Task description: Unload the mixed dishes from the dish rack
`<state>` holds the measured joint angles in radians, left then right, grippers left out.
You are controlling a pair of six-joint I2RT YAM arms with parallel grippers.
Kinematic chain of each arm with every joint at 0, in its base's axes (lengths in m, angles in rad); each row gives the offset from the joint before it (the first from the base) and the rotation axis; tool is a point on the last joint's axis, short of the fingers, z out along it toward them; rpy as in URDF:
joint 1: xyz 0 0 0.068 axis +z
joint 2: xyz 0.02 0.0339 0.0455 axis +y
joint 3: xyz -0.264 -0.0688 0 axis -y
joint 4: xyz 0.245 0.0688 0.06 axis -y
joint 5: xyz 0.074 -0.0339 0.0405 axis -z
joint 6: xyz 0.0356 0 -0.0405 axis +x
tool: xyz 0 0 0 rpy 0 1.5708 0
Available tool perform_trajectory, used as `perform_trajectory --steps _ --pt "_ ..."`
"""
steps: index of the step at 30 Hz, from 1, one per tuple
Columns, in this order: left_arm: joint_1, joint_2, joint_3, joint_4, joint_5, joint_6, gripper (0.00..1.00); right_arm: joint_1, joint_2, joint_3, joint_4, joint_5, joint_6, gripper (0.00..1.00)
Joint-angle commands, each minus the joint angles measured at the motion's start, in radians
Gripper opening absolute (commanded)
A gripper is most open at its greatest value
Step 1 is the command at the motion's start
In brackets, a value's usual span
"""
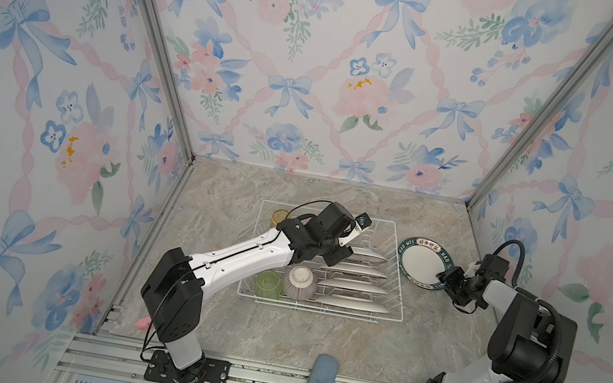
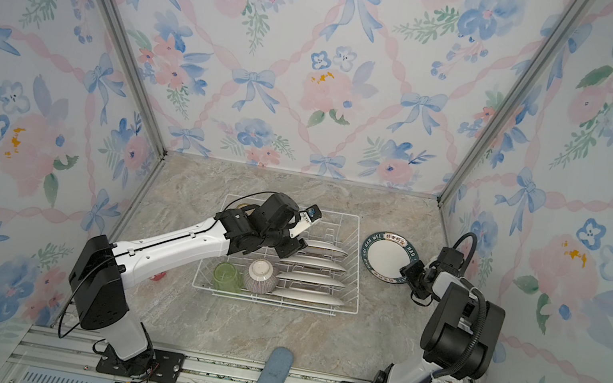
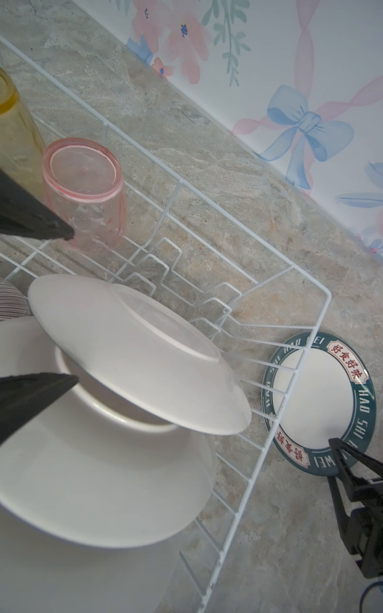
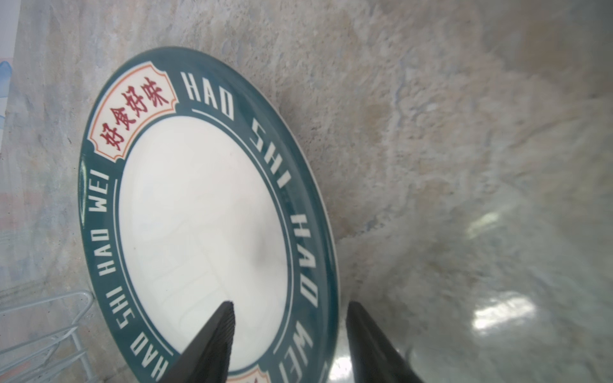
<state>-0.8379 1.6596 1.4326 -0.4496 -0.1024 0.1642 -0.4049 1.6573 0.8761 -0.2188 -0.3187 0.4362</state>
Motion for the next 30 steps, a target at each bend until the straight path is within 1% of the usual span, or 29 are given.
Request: perform_trajectory --steps 1,4,7,8,10,13,23,27,30 --pt "-0.012 -0.017 0.031 0.006 -0.033 0.040 0.77 -0.024 -0.117 -0.005 -0.108 0.038 -0.037 0.60" --pt "-0.033 -0.010 0.039 0.006 -0.073 0.088 0.82 -0.027 -0.215 0.001 -0.167 0.040 -0.062 0.63" --pt "-0.041 0.007 0.052 0.006 -0.094 0.119 0.82 -0.017 -0.305 0.012 -0.218 0.041 -0.080 0.64" --pt "-0.041 0.016 0.058 0.005 -0.092 0.127 0.80 -0.012 -0.334 0.016 -0.229 0.041 -0.084 0.64" --pt "-0.041 0.032 0.071 0.003 -0.079 0.143 0.72 -0.006 -0.378 0.026 -0.256 0.039 -0.089 0.65" --pt "-0.042 0.061 0.093 0.003 -0.070 0.153 0.72 0.000 -0.434 0.045 -0.292 0.029 -0.096 0.66" --pt "-0.050 0.129 0.155 -0.011 -0.030 0.201 0.71 0.004 -0.550 0.084 -0.342 -0.001 -0.088 0.67" --pt "-0.052 0.169 0.177 -0.027 -0.057 0.225 0.69 0.004 -0.567 0.086 -0.339 -0.014 -0.081 0.67" --pt "-0.051 0.201 0.203 -0.046 -0.079 0.248 0.66 0.003 -0.575 0.089 -0.339 -0.017 -0.081 0.67"
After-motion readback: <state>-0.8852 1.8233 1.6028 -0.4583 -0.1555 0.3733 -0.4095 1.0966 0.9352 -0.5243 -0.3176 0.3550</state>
